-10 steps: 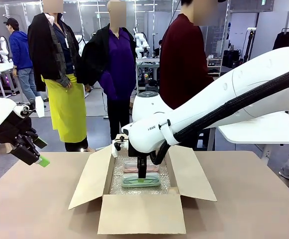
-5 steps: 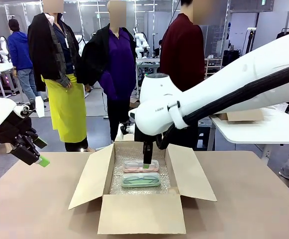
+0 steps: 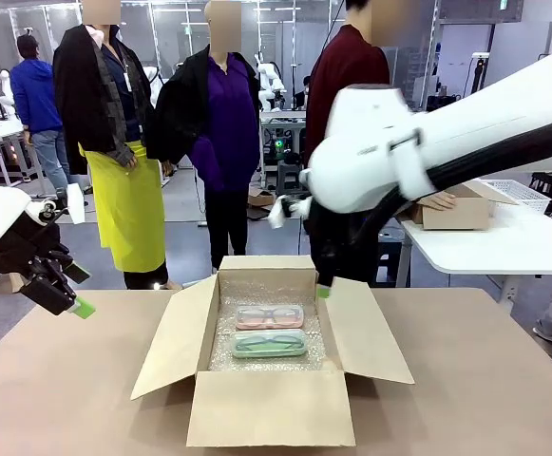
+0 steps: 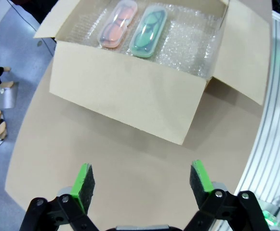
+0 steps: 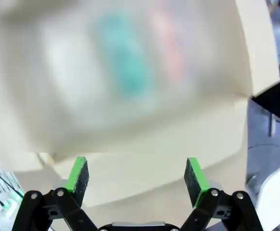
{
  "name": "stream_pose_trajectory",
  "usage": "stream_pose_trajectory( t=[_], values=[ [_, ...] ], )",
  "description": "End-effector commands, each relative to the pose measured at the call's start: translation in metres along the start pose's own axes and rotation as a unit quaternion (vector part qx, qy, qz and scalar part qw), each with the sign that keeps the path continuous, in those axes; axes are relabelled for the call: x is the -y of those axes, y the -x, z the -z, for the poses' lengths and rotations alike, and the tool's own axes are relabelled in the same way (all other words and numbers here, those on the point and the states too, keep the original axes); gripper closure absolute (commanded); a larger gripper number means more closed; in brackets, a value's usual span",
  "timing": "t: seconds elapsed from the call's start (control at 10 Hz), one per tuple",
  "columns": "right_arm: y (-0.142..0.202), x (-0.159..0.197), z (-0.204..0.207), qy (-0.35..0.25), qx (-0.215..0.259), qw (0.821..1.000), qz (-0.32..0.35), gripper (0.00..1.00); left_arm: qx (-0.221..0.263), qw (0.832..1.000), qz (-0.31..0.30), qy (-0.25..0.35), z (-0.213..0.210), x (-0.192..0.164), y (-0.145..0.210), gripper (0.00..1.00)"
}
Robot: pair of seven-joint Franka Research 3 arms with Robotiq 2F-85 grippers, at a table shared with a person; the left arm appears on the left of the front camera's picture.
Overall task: Pack the glasses set securely to prepare it for shipping.
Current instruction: Position the Package Box on the left side of the table.
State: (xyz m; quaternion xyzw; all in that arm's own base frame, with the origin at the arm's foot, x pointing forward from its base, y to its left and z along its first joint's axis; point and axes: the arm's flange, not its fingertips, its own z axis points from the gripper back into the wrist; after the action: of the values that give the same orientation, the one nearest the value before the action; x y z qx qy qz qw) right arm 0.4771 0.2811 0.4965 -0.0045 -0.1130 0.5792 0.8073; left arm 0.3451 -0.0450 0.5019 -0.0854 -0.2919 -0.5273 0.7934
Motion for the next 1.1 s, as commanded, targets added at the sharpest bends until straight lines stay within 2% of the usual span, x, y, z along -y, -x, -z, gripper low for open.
stream_pose_trajectory(
  t=[0.0, 0.2, 0.4, 0.6, 0.8, 0.9, 1.0],
  values=[
    [0.068, -0.016, -0.017, 0.025, 0.044, 0.993, 0.108, 0.0, 0.006, 1.0, 0.008, 0.004, -0.002, -0.001, 0.002, 0.0],
    [0.133, -0.013, -0.039, 0.056, 0.088, 0.971, 0.213, 0.0, 0.006, 1.0, 0.008, 0.004, -0.002, -0.001, 0.002, 0.0],
    [0.18, -0.019, -0.047, 0.055, 0.133, 0.962, 0.231, 0.0, 0.006, 1.0, 0.008, 0.004, -0.002, -0.001, 0.002, 0.0],
    [0.22, -0.02, -0.048, 0.026, 0.191, 0.953, 0.232, 0.0, 0.006, 1.0, 0.008, 0.004, -0.002, -0.001, 0.002, 0.0],
    [0.246, -0.024, -0.052, 0.018, 0.219, 0.949, 0.226, 0.0, 0.006, 1.0, 0.008, 0.004, -0.002, -0.001, 0.002, 0.0],
    [0.247, -0.026, -0.047, -0.024, 0.213, 0.958, 0.189, 0.0, 0.006, 1.0, 0.008, 0.004, -0.002, -0.001, 0.002, 0.0],
    [0.237, -0.019, -0.054, 0.025, 0.186, 0.952, 0.243, 0.0, 0.006, 1.0, 0.008, 0.004, -0.002, -0.001, 0.002, 0.0]
  ],
)
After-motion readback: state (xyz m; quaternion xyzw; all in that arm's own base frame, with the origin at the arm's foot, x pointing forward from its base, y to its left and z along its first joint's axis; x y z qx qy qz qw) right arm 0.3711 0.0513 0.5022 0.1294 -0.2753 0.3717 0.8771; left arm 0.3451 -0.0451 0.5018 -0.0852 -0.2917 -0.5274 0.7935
